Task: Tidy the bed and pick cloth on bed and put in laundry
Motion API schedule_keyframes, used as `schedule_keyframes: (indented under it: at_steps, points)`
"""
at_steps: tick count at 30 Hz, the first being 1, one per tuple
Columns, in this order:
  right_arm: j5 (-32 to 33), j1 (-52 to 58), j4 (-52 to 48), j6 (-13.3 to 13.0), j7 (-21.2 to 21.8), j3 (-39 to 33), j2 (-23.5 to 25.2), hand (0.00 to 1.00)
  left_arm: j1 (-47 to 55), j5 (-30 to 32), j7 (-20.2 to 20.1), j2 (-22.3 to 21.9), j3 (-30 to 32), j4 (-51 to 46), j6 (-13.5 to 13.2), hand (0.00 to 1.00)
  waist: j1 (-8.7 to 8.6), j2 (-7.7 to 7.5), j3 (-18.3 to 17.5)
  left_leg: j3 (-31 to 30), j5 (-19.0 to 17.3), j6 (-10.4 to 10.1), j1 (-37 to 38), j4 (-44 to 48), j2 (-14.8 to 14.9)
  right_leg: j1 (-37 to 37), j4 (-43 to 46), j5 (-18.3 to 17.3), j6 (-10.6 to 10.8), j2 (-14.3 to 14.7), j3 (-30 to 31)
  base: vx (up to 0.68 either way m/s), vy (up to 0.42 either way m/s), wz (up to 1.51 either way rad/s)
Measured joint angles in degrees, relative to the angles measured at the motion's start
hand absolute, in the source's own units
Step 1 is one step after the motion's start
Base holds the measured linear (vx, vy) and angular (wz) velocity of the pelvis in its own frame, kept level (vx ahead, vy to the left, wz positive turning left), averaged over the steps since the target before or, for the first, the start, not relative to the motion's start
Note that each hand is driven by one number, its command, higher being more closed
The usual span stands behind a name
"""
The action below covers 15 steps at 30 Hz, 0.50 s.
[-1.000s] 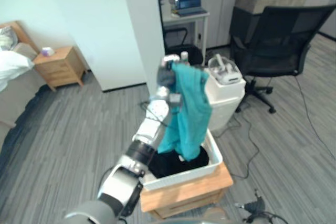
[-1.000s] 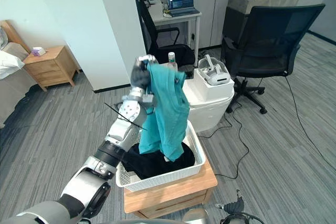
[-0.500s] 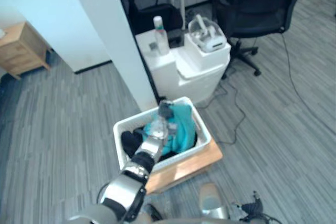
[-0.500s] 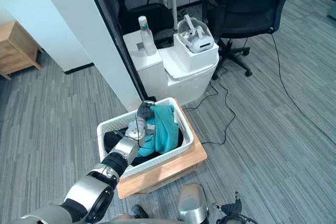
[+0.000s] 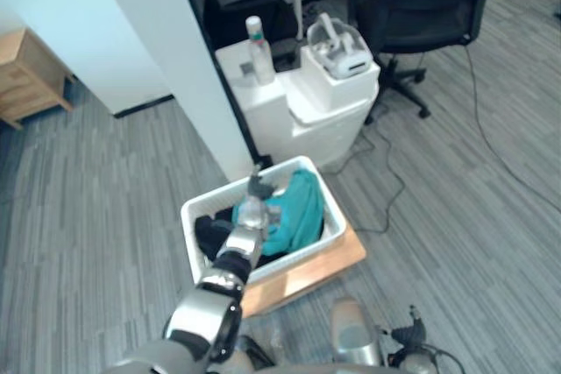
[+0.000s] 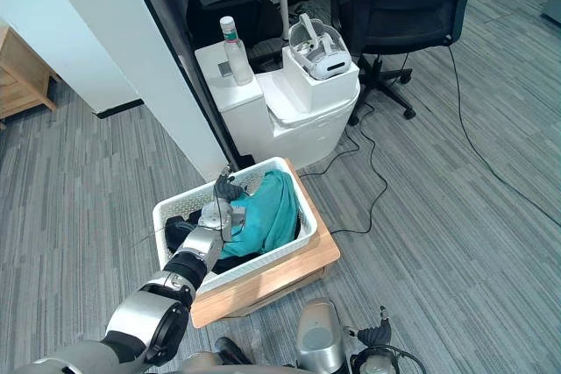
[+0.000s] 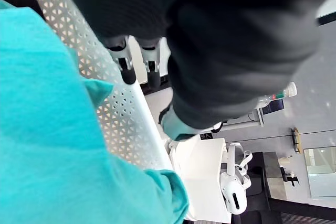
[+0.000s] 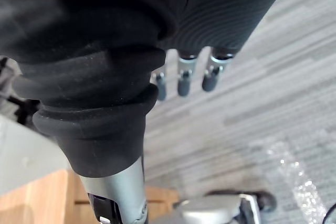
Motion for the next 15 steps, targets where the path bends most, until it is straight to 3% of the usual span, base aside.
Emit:
schedule_keyframes:
  at_steps: [6, 11, 15]
  points:
    - [0.9, 0.0, 0.1, 0.0, 0.0, -0.3, 0.0, 0.00, -0.7, 1.0, 0.7, 1.4, -1.5, -9.7, -0.1, 0.00, 0.90, 0.04, 0.0, -2.6, 0.1, 0.1, -0.7, 0.3, 0.1, 2.2, -0.9, 0.0, 0.0, -0.7, -3.2, 0.00, -0.003, 0.25]
    - [1.9, -0.1, 1.1, 0.0, 0.1, -1.7, -0.2, 0.00, 2.7, 1.0, 0.9, 4.5, -2.3, -23.0, -2.9, 0.00, 2.62, 0.27, -0.2, -5.1, 0.1, 0.1, -0.5, 0.4, -0.3, 5.2, -2.5, 0.0, 0.0, -0.9, -5.7, 0.02, 0.011, 0.24]
    - [2.3, -0.8, 3.8, 0.1, 0.5, -2.5, -0.6, 0.00, 11.3, -1.8, 1.0, 5.1, 2.2, -30.2, -4.2, 0.00, 3.22, 0.60, -0.3, -7.4, 0.1, 0.1, -0.5, 0.4, -0.7, 7.7, -4.2, 0.0, 0.0, -1.2, -8.0, 0.03, 0.008, 0.25]
